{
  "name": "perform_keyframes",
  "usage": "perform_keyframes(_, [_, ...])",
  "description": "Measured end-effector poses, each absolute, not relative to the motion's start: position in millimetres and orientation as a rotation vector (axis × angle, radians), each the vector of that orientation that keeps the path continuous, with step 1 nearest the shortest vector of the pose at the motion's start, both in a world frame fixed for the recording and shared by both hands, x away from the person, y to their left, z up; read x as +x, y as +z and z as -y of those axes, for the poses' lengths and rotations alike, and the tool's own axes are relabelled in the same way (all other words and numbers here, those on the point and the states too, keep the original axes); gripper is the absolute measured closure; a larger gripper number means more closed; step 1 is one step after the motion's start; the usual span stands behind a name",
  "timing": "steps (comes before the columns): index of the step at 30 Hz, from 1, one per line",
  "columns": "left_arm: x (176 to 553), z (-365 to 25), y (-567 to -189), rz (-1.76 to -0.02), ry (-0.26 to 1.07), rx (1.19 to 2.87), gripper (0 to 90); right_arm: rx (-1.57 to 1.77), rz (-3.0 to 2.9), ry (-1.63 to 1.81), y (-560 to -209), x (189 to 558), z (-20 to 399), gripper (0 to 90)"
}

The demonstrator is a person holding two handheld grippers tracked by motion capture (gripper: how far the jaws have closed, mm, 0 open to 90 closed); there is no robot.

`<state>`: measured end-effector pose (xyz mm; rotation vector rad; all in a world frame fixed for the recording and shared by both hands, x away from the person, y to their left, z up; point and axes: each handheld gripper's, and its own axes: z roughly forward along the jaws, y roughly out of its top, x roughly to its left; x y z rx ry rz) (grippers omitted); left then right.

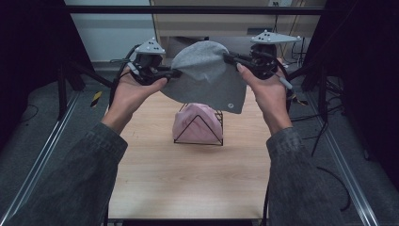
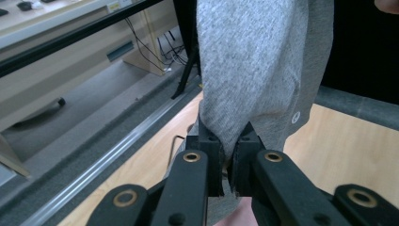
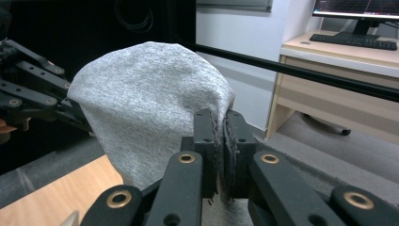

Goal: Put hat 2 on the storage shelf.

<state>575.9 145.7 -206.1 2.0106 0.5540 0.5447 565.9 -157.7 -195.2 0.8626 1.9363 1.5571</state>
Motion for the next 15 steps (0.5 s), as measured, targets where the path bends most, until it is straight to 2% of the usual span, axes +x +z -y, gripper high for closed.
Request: perform_keyframes(15, [622.0, -138.0, -252.5, -0.618, 0.566, 1.972, 85.7, 0.9, -1.938, 1.49, -227.7, 613.1, 156.6, 85.7])
